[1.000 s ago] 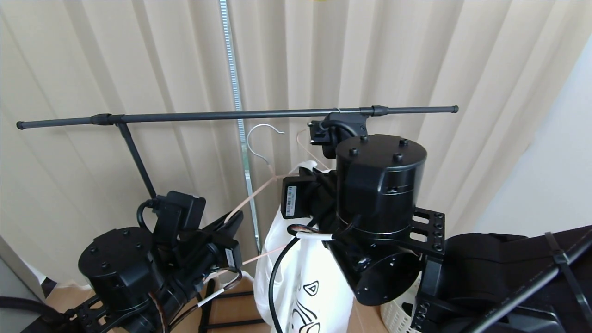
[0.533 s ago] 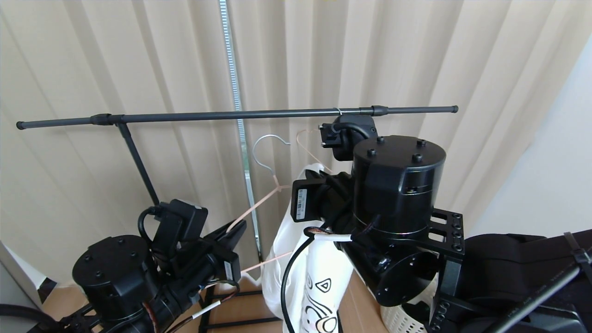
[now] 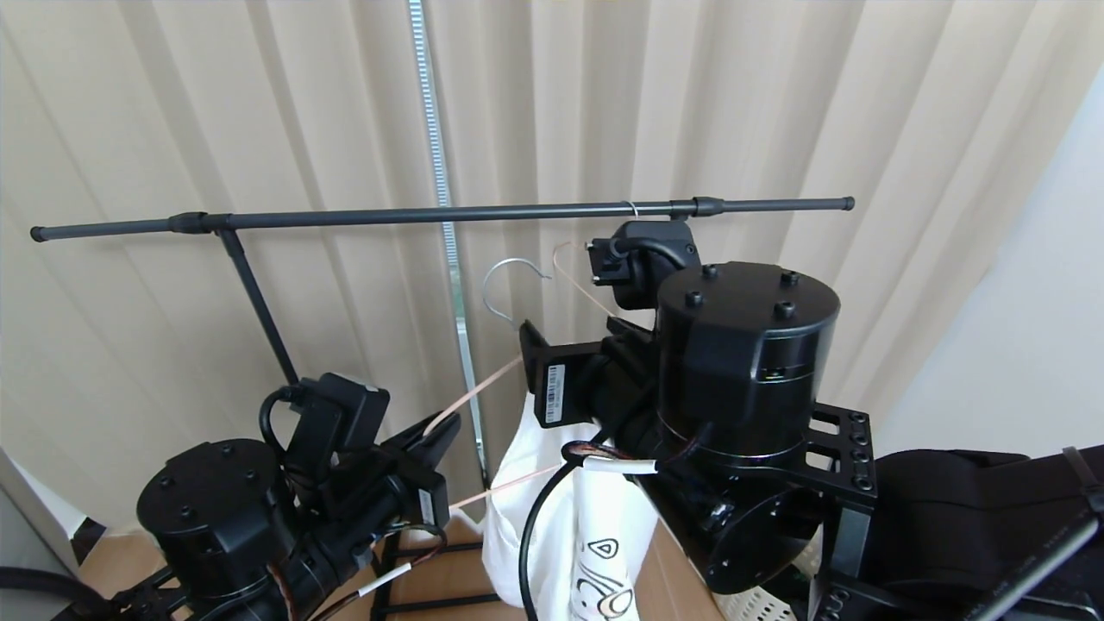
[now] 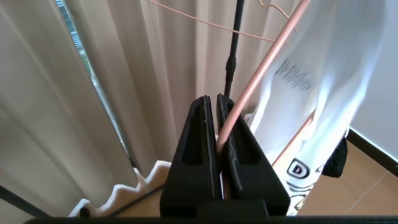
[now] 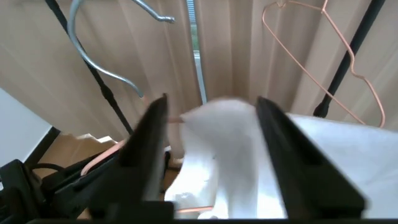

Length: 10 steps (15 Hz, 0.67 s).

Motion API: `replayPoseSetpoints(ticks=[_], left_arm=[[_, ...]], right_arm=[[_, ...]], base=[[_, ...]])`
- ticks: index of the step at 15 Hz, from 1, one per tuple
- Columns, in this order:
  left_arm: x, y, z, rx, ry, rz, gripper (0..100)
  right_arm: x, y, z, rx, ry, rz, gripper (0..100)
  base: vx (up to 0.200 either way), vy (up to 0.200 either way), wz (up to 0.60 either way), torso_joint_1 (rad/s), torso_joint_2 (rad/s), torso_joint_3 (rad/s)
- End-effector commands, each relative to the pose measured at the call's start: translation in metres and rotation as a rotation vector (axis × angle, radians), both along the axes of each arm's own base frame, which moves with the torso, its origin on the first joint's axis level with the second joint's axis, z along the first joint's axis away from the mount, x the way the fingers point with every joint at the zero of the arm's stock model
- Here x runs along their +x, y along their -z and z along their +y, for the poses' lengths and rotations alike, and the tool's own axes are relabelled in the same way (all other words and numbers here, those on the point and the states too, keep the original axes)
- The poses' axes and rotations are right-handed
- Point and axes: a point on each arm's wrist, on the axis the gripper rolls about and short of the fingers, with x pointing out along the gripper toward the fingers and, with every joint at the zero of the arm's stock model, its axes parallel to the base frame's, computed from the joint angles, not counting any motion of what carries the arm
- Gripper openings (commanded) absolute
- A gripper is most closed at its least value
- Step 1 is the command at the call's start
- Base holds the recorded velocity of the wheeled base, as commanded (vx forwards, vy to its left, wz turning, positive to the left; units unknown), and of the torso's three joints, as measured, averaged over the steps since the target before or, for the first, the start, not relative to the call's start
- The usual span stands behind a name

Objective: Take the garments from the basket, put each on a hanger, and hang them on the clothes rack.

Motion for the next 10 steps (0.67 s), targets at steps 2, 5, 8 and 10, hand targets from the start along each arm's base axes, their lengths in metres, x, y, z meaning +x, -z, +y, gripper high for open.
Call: replayPoseSetpoints(ticks=[2, 5, 8, 10], left_arm=[[-0.001, 0.0, 0.0, -0.004, 0.0, -0.003, 0], [0.0, 0.0, 0.001, -0.006, 0.01, 0.002, 0], [0.003, 0.0, 0.006, -0.007, 0.01, 0.003, 0], [0.006, 0.0, 0.011, -0.011, 0.028, 0.007, 0]], right_arm=[[0.005, -0.003, -0.008, -0.008, 0.024, -0.008, 100], [0.007, -0.005, -0.019, -0.022, 0.03, -0.012, 100], [0.001, -0.013, -0.058, -0.087, -0.107, -0.02, 100], [0.003, -0.012, -0.082, -0.153, -0.202, -0.028, 100]], base=[[0.0, 0.0, 0.0, 0.0, 0.0, 0.0], [0.0, 0.0, 0.0, 0.0, 0.0, 0.0], [0.0, 0.0, 0.0, 0.0, 0.0, 0.0], [0.0, 0.0, 0.0, 0.0, 0.0, 0.0]])
